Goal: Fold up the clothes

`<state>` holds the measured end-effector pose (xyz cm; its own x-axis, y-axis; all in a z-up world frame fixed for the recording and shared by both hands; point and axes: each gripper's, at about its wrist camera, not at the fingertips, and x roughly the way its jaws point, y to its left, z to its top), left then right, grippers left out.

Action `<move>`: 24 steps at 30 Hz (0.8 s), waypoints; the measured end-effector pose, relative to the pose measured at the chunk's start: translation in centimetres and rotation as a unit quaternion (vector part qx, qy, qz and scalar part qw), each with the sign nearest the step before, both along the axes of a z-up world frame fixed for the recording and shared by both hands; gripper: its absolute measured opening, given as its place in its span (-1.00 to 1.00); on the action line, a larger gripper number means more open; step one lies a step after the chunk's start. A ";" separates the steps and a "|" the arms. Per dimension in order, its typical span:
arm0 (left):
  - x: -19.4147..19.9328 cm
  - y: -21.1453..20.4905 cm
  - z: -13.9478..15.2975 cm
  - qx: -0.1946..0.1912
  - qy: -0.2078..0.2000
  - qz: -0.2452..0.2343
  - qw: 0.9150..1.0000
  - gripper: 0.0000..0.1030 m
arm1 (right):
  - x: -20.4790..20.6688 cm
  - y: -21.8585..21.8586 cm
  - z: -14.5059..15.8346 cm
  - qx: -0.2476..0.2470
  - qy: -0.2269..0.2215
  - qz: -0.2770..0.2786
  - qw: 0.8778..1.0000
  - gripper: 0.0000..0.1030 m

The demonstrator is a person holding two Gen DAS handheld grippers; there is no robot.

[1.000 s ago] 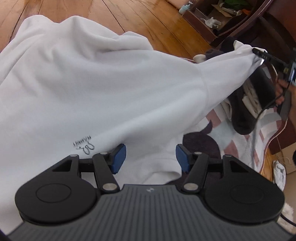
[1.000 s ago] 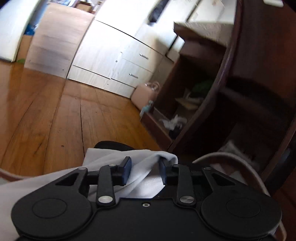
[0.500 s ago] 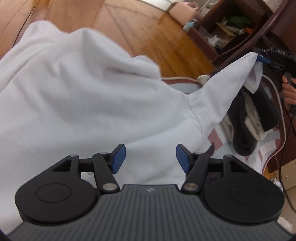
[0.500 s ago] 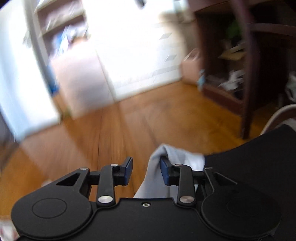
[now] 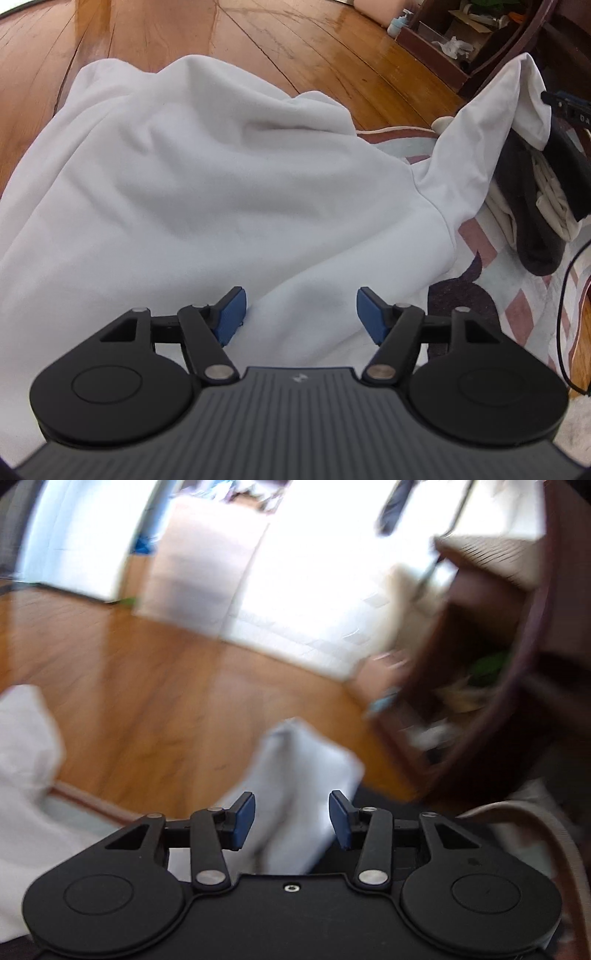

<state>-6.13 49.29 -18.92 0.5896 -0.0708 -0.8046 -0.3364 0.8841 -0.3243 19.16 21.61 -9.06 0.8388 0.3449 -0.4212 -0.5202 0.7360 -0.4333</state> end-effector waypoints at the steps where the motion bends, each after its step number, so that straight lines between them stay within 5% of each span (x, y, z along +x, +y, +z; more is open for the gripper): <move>1: 0.0 0.0 0.0 0.002 0.000 -0.002 1.000 0.27 | 0.4 0.3 -0.4 -0.008 -0.004 -0.021 1.000 0.04; 3: -0.1 0.2 0.0 0.002 -0.001 0.002 1.000 0.27 | 1.5 0.8 -1.1 -0.016 0.012 -0.027 0.999 -0.06; 4: -0.2 0.3 0.1 0.000 -0.003 0.005 1.000 0.27 | 2.0 0.9 -1.3 -0.017 0.020 -0.026 0.999 -0.64; 5: -0.3 0.5 0.1 -0.001 -0.004 0.009 1.000 0.27 | 2.4 1.0 -1.4 -0.016 0.027 -0.027 0.999 -0.97; 11: -0.8 1.4 0.4 -0.010 -0.011 0.029 0.999 0.27 | 1.8 -2.5 6.6 0.106 0.035 -0.014 0.994 -0.94; 17: -0.6 2.2 0.1 -0.030 -0.014 0.046 0.998 0.27 | 4.8 -3.7 13.2 0.002 0.030 -0.048 0.998 -0.91; 20: -0.5 2.2 0.0 -0.025 -0.012 0.051 0.998 0.27 | 10.5 -3.9 12.0 -0.026 0.103 -0.124 0.986 -0.77; 21: -0.5 2.2 0.0 -0.023 -0.013 0.056 0.998 0.27 | 12.4 -4.0 11.0 -0.020 0.127 -0.161 0.979 -0.46; 22: -0.6 2.2 0.1 -0.022 -0.014 0.060 0.998 0.27 | 14.3 -4.0 10.0 -0.014 0.151 -0.197 0.969 -0.42; 24: -0.8 2.3 0.1 -0.022 -0.017 0.070 0.997 0.27 | 16.1 -3.5 7.6 -0.019 0.144 -0.232 0.962 -0.32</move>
<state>-6.97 51.64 -18.81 0.6227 -0.0216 -0.7821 -0.4435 0.8138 -0.3756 35.26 18.16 -1.41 0.7459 -0.0582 -0.6635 -0.2417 0.9046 -0.3511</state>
